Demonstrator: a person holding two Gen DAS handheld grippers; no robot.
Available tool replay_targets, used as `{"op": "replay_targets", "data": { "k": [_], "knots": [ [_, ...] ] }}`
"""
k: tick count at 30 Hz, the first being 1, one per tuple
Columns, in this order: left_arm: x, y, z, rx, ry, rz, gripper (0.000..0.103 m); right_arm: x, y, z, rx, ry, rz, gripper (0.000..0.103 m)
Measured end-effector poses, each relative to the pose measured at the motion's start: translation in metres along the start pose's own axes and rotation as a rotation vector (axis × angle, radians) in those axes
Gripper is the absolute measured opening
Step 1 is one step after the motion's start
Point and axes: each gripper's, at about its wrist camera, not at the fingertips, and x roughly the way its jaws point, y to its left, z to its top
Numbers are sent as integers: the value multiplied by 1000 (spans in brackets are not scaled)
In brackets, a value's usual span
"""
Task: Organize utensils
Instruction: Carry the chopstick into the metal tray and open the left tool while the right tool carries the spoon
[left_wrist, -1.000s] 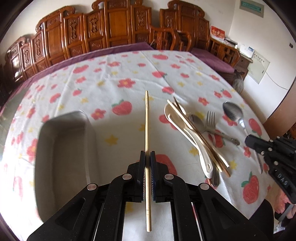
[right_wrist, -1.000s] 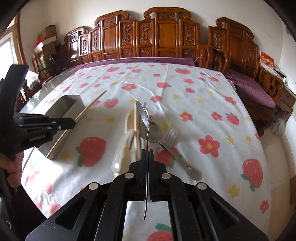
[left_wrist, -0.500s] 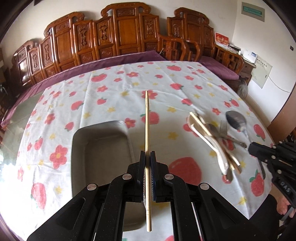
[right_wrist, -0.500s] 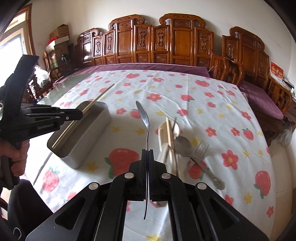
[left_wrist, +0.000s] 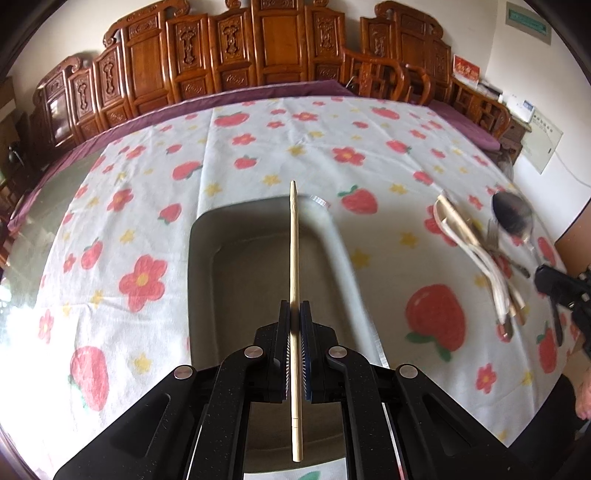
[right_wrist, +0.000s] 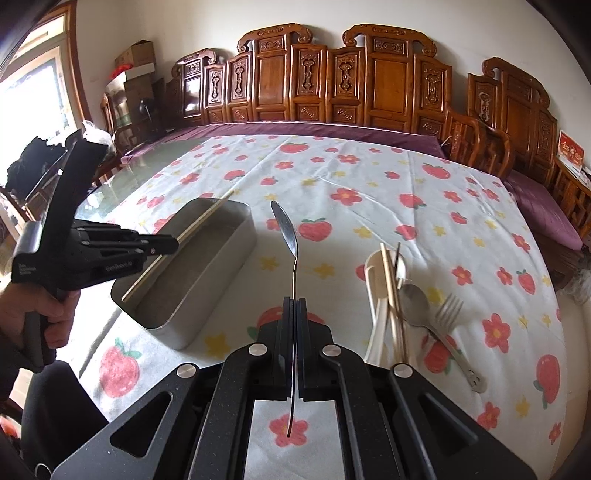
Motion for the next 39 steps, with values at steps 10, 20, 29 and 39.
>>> {"op": "replay_targets", "data": {
  "k": [10,20,29,39],
  "knots": [
    [16,15,-7,-27,50,17,6,14,20,12,-8,8,21,2],
    [-21,44,-2,-51,-19,32,19,44,61,28,-5,29,77,2],
    [-46,81,-3,-74,-49,74,19,93,95,50,58,100,138,2],
    [-59,103,-8,-91,-57,91,19,139,127,50,-21,175,54,2]
  ]
}}
